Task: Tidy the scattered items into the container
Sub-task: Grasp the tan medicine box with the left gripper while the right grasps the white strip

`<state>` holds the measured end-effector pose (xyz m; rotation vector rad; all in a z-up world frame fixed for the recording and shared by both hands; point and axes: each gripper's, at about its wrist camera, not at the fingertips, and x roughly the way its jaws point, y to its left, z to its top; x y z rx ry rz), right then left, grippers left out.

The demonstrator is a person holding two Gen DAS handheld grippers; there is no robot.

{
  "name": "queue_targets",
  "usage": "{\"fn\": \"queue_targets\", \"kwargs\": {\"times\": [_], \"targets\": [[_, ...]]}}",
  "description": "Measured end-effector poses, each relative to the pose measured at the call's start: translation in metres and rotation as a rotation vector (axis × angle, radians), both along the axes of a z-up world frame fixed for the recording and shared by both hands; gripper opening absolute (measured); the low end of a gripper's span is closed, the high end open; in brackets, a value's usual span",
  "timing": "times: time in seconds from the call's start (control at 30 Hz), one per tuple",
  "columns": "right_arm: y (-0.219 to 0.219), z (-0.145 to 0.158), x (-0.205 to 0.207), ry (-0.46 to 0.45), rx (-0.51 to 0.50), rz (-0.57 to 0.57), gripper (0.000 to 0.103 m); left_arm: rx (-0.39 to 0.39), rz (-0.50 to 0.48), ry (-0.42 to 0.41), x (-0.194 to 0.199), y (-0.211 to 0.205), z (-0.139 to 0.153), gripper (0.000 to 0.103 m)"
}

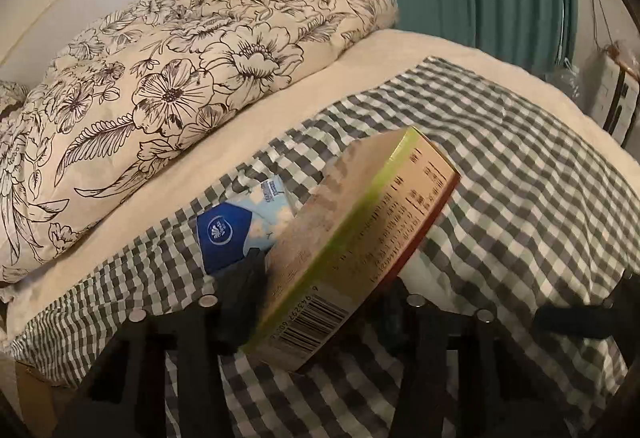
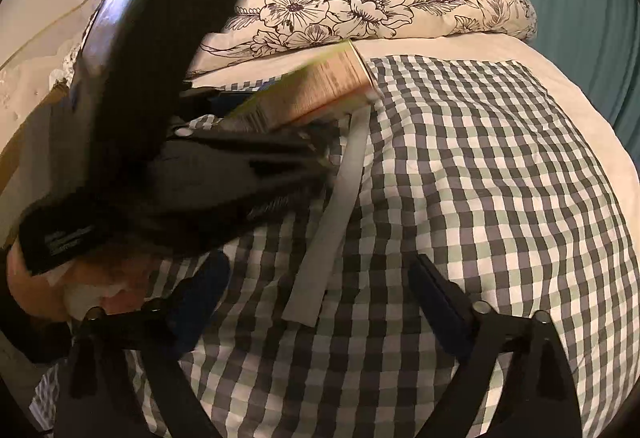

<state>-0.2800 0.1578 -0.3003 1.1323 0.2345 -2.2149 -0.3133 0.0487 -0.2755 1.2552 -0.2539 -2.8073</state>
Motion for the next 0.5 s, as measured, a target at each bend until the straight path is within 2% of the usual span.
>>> {"fn": "queue_targets", "kwargs": {"times": [0.1, 0.33, 0.4, 0.47, 0.5], "targets": [[-0.002, -0.001, 0.002, 0.0, 0.003, 0.008, 0.076, 0.051, 0.022, 0.026, 0.006, -0.01, 0.006, 0.038], [-0.012, -0.013, 0.002, -0.039, 0.057, 0.017, 0.036, 0.14, 0.082, 0.042, 0.026, -0.03, 0.021, 0.036], [-0.014, -0.016, 0.005, -0.029, 0.08, 0.014, 0.034, 0.155, 0.096, 0.045, 0.033, -0.032, 0.026, 0.036], [-0.012, -0.015, 0.006, -0.034, 0.081, -0.003, 0.025, 0.172, 0.121, 0.049, 0.042, -0.036, 0.032, 0.036], [-0.011, -0.014, 0.006, -0.037, 0.082, -0.007, 0.016, 0.178, 0.135, 0.053, 0.046, -0.037, 0.034, 0.036]]}}
